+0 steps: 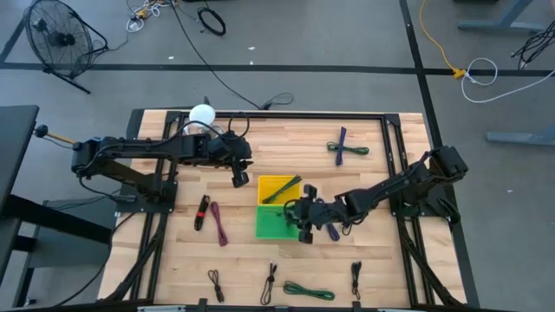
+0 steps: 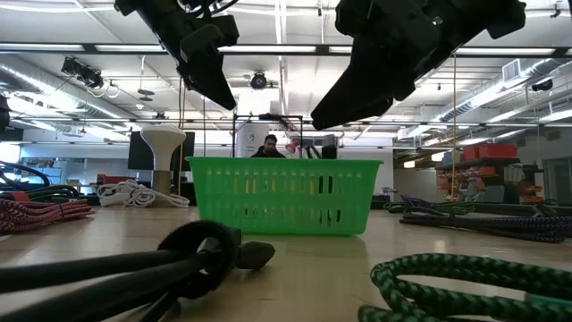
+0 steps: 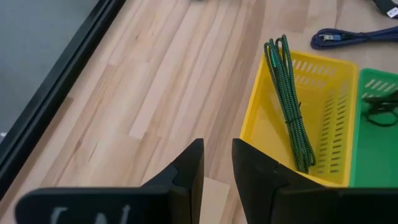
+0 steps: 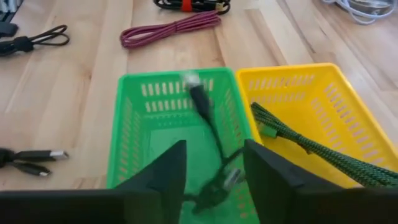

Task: Pick & Place USB Port
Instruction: Put the violet and black USB cable into the yellow bin

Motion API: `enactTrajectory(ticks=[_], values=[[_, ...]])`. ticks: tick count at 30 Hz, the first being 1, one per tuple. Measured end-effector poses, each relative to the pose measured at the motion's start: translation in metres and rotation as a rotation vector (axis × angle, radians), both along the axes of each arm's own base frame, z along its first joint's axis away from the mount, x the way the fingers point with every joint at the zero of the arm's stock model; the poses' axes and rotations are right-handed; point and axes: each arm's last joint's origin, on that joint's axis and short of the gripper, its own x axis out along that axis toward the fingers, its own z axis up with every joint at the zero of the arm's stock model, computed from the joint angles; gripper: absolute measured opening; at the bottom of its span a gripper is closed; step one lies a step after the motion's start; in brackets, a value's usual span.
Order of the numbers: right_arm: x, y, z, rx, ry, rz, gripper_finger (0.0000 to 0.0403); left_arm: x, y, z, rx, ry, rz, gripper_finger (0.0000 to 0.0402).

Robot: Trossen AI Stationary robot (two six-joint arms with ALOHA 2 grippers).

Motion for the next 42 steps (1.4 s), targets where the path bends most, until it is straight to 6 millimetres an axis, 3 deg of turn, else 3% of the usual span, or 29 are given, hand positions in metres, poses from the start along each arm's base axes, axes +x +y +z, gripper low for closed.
enactTrajectory(ticks=[5, 14, 24, 30, 42], values=[[0.001, -0.003, 0.001, -0.043, -0.016, -0.049, 0.0198, 0.0, 0.0, 0.0, 0.006, 0.002, -0.004, 0.0087], [0.002, -0.013, 0.005, -0.043, -0.032, -0.101, 0.0203, 0.0, 0.001, 0.0, 0.013, 0.004, 0.002, 0.0087], [-0.049, -0.027, 0.023, 0.029, 0.259, -0.255, 0.0203, 0.0, 0.0, 0.0, 0.012, 0.008, 0.002, 0.0087], [-0.069, -0.022, 0.015, 0.182, 0.447, -0.354, 0.0203, 0.0, 0.0, 0.0, 0.012, 0.007, 0.003, 0.0087], [-0.067, -0.014, -0.011, 0.225, 0.557, -0.468, 0.0204, 0.0, 0.0, 0.0, 0.008, 0.003, 0.008, 0.0087]])
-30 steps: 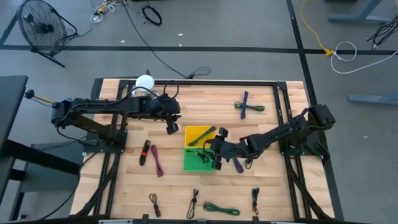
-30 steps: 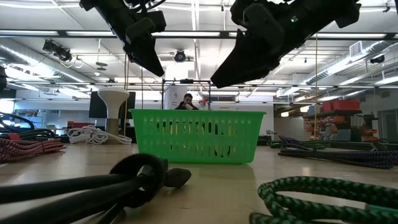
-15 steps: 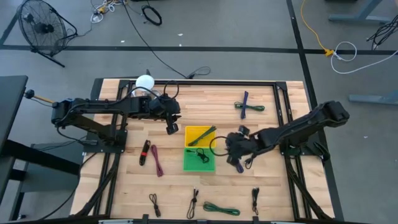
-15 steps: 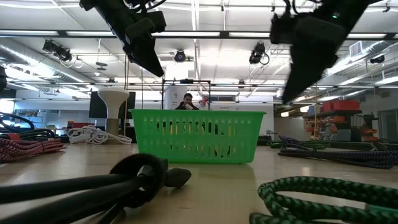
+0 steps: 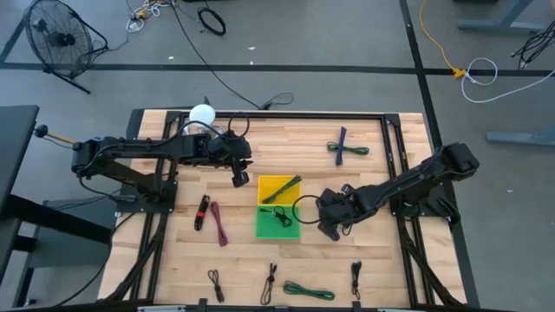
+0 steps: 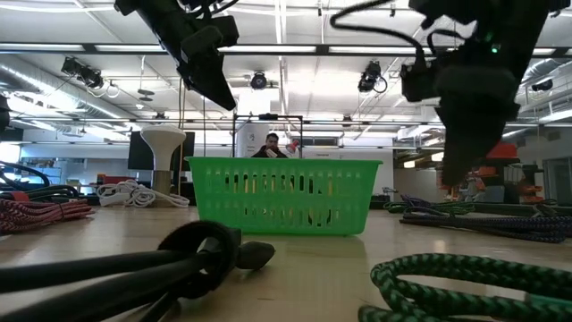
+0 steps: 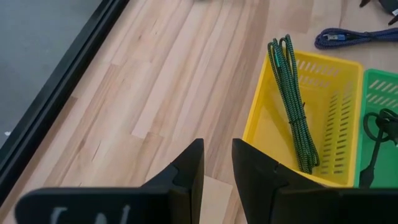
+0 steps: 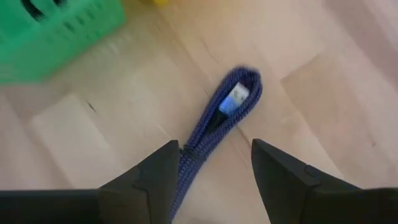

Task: Pick & Place USB Port
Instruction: Put the violet and black USB cable into the yellow bin

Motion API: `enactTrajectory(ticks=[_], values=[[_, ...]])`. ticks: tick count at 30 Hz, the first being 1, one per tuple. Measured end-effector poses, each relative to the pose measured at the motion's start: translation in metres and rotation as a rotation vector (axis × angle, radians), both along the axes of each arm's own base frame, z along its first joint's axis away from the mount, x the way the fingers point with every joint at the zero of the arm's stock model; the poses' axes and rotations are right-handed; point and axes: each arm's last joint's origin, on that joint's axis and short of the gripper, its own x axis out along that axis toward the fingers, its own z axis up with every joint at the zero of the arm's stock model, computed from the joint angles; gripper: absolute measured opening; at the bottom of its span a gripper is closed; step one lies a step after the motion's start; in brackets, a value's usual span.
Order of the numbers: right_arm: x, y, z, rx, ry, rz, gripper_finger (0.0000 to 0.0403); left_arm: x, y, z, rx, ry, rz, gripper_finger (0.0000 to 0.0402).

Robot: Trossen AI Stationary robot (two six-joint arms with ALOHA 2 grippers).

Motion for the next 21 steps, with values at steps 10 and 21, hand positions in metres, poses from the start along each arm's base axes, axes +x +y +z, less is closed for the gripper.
enactTrajectory(ticks=[10, 21], values=[[0.005, 0.003, -0.024, 0.015, 0.094, -0.008, 0.0204, 0.0, 0.0, 0.0, 0.0, 0.0, 0.001, 0.0087], [0.014, 0.007, -0.036, 0.03, 0.074, -0.018, 0.0191, 0.0, 0.0, 0.0, -0.001, -0.001, 0.001, 0.0087]])
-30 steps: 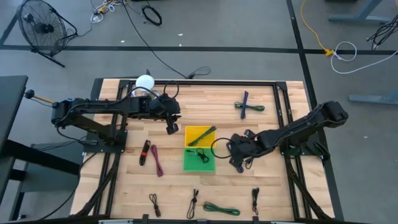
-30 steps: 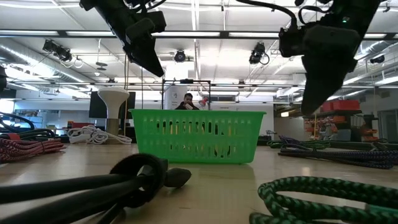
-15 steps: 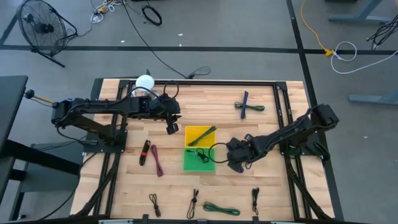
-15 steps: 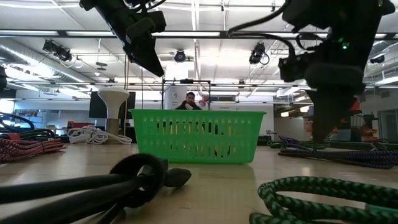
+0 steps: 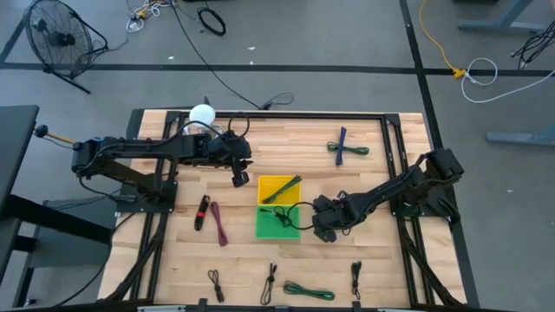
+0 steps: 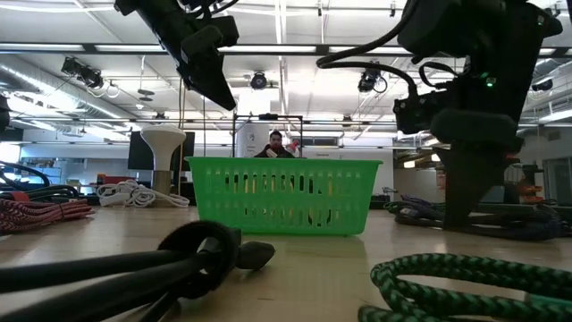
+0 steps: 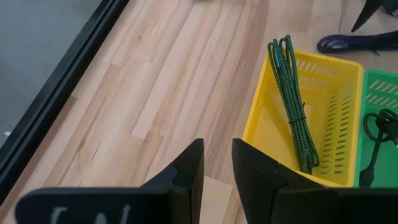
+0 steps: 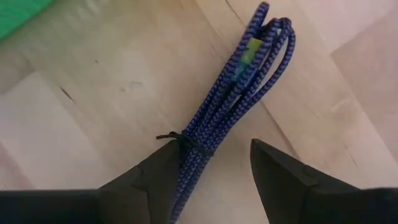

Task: Pick & Place USB Port
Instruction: Put the violet and black USB cable into the yellow bin

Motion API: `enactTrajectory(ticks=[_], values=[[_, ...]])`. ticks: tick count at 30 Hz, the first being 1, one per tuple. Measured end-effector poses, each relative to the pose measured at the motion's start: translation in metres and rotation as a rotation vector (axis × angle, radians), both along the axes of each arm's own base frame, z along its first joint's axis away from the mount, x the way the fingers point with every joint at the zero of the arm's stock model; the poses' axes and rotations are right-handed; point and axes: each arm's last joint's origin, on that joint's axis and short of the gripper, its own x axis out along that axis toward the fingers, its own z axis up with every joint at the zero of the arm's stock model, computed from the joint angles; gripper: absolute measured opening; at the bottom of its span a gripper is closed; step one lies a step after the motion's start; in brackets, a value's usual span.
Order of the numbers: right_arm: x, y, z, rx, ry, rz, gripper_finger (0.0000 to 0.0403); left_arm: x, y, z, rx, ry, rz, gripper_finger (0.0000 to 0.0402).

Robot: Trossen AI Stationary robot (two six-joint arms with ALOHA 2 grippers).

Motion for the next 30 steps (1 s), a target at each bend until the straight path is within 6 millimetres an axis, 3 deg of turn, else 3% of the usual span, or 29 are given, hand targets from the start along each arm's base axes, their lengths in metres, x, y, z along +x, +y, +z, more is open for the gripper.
enactTrajectory(ticks=[3, 8, 15, 18, 22, 30], values=[[0.0, 0.0, 0.0, 0.009, 0.002, 0.002, 0.0145, 0.0, 0.0, 0.0, -0.007, -0.003, 0.007, 0.0087], [0.0, 0.001, 0.0, 0.017, 0.016, 0.036, 0.0021, 0.0, 0.0, 0.0, -0.007, -0.003, 0.007, 0.0087], [-0.01, -0.012, 0.004, -0.056, 0.1, 0.026, 0.0006, 0.0, 0.0, 0.0, -0.008, -0.004, 0.009, 0.0087], [-0.01, -0.017, 0.015, -0.062, 0.057, 0.021, 0.0004, 0.0, 0.0, 0.0, -0.008, -0.004, 0.009, 0.0087], [-0.014, -0.023, 0.039, -0.081, -0.039, 0.036, 0.0002, 0.0, 0.0, 0.0, -0.009, -0.005, 0.01, 0.0087], [-0.037, -0.038, 0.11, -0.196, -0.403, 0.011, 0.0001, 0.006, -0.001, 0.005, -0.037, -0.092, -0.029, 0.0087]])
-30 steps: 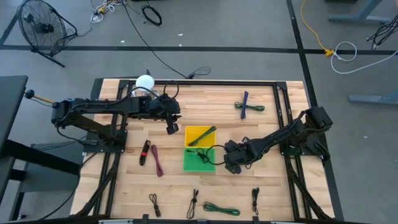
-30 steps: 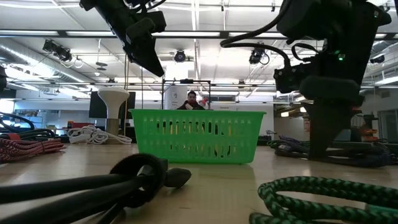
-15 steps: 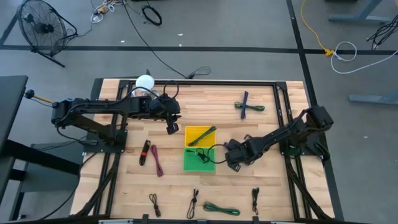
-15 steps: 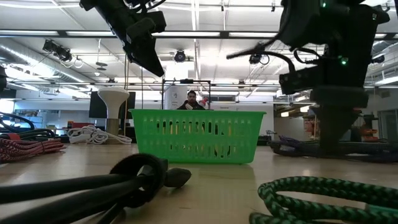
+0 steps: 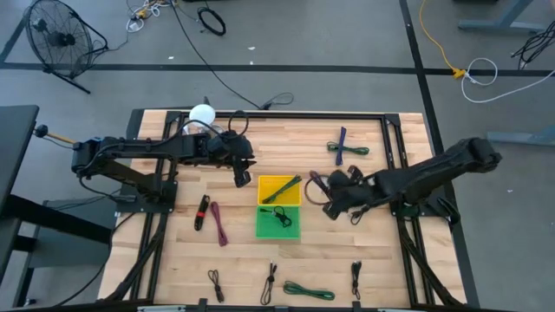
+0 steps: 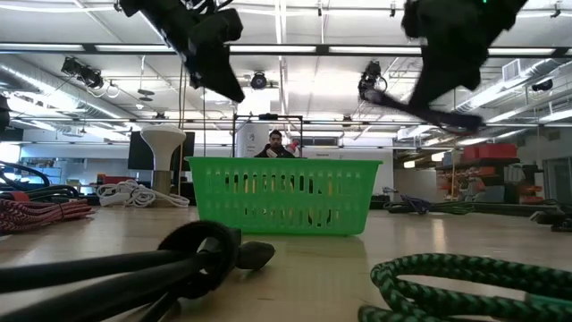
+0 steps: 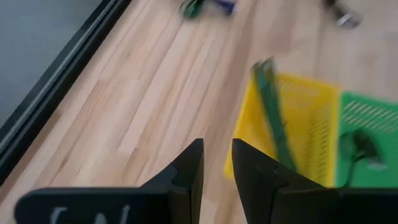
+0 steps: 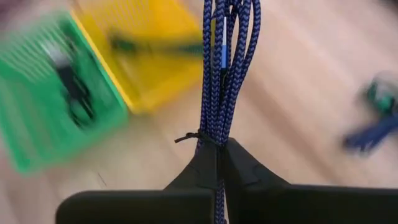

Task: Pick & Place USB Port
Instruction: Put the violet and black USB cable into the yellow bin

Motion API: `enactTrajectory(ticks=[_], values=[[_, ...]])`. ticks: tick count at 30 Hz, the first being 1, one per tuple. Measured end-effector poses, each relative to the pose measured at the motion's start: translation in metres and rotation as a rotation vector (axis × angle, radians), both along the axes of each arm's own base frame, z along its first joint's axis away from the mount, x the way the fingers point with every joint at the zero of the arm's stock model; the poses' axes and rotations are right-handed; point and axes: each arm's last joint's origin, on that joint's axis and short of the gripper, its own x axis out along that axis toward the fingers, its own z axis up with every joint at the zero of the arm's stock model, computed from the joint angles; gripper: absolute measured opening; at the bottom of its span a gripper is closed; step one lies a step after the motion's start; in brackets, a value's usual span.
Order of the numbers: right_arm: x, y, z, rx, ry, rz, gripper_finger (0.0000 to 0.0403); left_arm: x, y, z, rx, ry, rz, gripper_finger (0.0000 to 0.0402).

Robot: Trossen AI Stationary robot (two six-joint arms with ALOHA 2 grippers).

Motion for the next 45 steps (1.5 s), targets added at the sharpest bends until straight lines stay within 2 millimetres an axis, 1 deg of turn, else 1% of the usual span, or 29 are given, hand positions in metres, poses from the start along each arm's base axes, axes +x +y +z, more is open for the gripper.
enactTrajectory(ticks=[5, 10, 13, 19, 23, 30, 38, 45], values=[[-0.005, -0.002, 0.036, -0.067, -0.242, 0.094, 0.0, 0.008, -0.002, 0.01, -0.031, -0.133, -0.097, 0.0087], [-0.001, -0.002, 0.065, -0.187, -0.458, 0.173, 0.0, 0.014, -0.003, 0.019, -0.032, -0.241, -0.16, 0.0087], [0.004, -0.002, 0.078, -0.252, -0.558, 0.206, 0.0, 0.018, -0.004, 0.026, -0.026, -0.327, -0.231, 0.0087], [0.009, -0.001, 0.093, -0.343, -0.683, 0.245, 0.0, 0.024, -0.008, 0.052, 0.0, -0.597, -0.395, 0.0087], [0.011, -0.001, 0.102, -0.382, -0.764, 0.245, 0.0, 0.025, -0.009, 0.064, 0.026, -0.719, -0.434, 0.0087], [0.026, -0.004, 0.107, -0.435, -0.885, 0.303, 0.0, 0.025, -0.009, 0.067, 0.02, -0.747, -0.432, 0.0087], [0.047, -0.023, 0.094, -0.413, -0.881, 0.328, 0.0, 0.025, -0.014, 0.067, 0.019, -0.751, -0.452, 0.0087], [0.062, -0.031, 0.085, -0.394, -0.922, 0.363, 0.0, 0.026, -0.019, 0.067, 0.019, -0.751, -0.464, 0.0087]])
